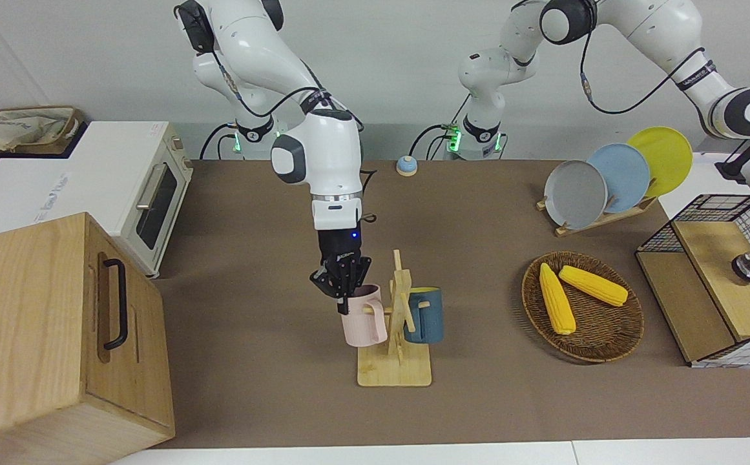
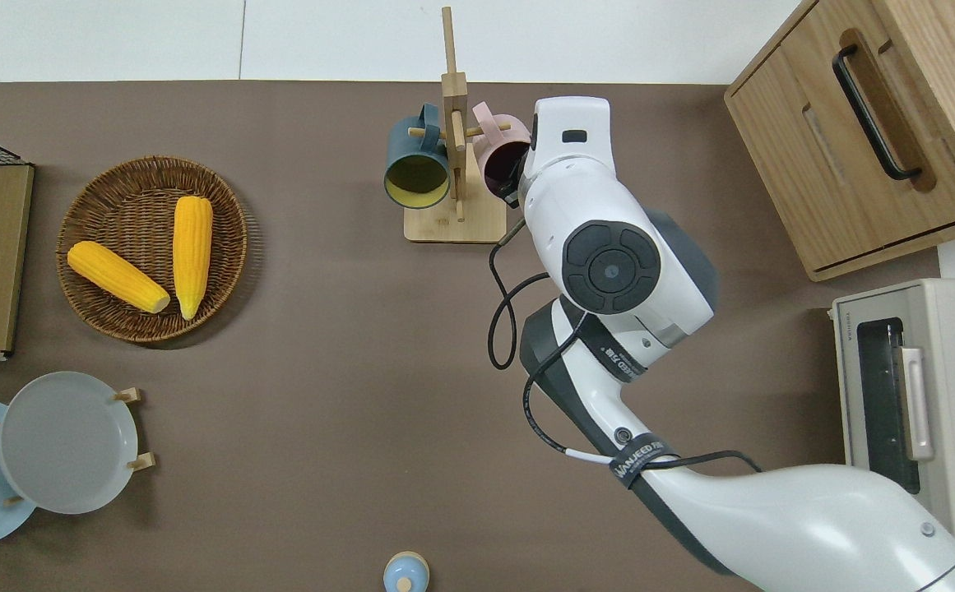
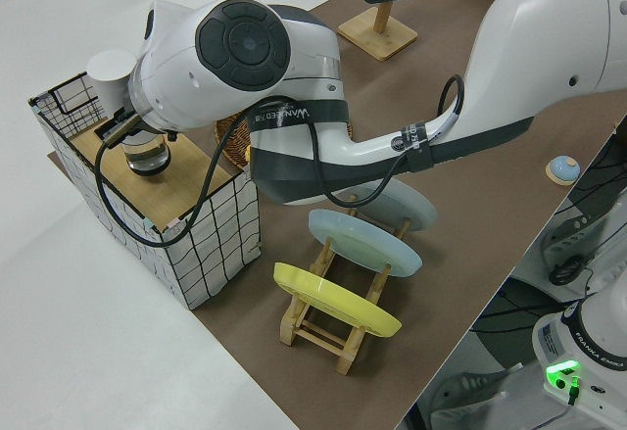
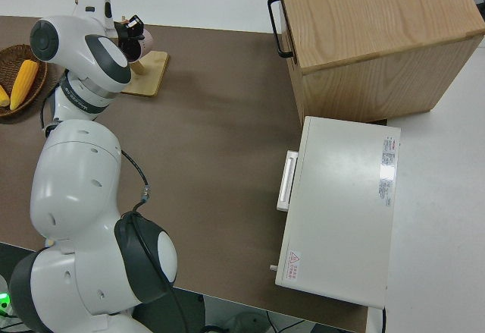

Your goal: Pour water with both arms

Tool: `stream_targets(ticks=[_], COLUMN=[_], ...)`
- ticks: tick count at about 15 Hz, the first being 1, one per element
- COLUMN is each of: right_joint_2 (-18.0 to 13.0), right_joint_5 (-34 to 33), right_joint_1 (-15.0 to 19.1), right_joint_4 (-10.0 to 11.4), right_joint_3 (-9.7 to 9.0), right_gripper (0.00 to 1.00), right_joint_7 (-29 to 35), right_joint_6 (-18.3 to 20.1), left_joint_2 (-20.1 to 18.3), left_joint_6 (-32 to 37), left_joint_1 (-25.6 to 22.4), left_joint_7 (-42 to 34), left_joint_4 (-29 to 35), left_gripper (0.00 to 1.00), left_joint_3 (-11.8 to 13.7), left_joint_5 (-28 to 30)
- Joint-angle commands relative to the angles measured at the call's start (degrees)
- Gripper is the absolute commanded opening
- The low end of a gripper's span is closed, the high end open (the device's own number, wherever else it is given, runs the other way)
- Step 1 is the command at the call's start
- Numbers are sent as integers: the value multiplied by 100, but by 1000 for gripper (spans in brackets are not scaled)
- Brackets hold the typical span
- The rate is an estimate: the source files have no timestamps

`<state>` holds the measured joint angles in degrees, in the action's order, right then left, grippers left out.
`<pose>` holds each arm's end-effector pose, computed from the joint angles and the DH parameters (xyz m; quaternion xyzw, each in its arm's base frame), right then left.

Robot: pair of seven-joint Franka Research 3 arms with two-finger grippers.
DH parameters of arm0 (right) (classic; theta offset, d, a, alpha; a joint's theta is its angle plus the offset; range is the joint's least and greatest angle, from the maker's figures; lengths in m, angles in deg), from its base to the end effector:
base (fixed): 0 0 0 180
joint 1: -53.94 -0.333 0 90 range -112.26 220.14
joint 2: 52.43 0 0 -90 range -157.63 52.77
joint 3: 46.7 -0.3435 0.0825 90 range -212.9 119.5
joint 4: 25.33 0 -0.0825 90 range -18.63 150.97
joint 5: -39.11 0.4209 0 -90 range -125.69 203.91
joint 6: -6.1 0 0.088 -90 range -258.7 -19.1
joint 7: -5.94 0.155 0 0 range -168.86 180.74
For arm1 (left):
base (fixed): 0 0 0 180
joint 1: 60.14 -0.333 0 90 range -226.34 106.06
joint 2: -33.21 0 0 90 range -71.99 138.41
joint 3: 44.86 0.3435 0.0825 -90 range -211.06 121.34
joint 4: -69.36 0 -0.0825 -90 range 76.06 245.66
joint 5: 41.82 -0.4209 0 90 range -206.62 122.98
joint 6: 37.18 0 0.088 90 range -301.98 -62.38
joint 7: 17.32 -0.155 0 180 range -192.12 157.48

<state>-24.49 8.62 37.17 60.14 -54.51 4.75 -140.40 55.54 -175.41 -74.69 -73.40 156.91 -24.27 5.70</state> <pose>0.7481 0.3147 0.4286 0.8741 0.3562 0.3099 0.1141 0.6778 0.3942 0.4834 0.9280 0.0262 0.3711 0.0204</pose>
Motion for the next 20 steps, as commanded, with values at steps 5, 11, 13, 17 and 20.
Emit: stream_targets(ticks=[5, 11, 13, 17, 20], right_joint_2=[-246, -430, -483, -868, -1045], right_joint_5=[61, 61, 61, 61, 61], right_joint_1=[112, 218, 253, 341, 411], right_joint_4=[146, 418, 488, 874, 902], right_joint_3=[-45, -53, -54, -62, -71], right_gripper=[0, 0, 0, 0, 0], right_joint_7=[5, -13, -22, -101, -373], right_joint_6=[175, 184, 201, 289, 587], left_joint_2=[-255, -378, -396, -580, -774], left_joint_6=[322, 411, 594, 850, 947], left_joint_1=[-48, 22, 14, -57, -57], left_joint_7=[290, 756, 774, 783, 1011], left_joint_4=[-116, -239, -248, -274, -274], left_gripper=[0, 0, 0, 0, 0], left_joint_3=[77, 50, 85, 77, 59], left_joint_5=[-252, -700, -744, -849, -1060])
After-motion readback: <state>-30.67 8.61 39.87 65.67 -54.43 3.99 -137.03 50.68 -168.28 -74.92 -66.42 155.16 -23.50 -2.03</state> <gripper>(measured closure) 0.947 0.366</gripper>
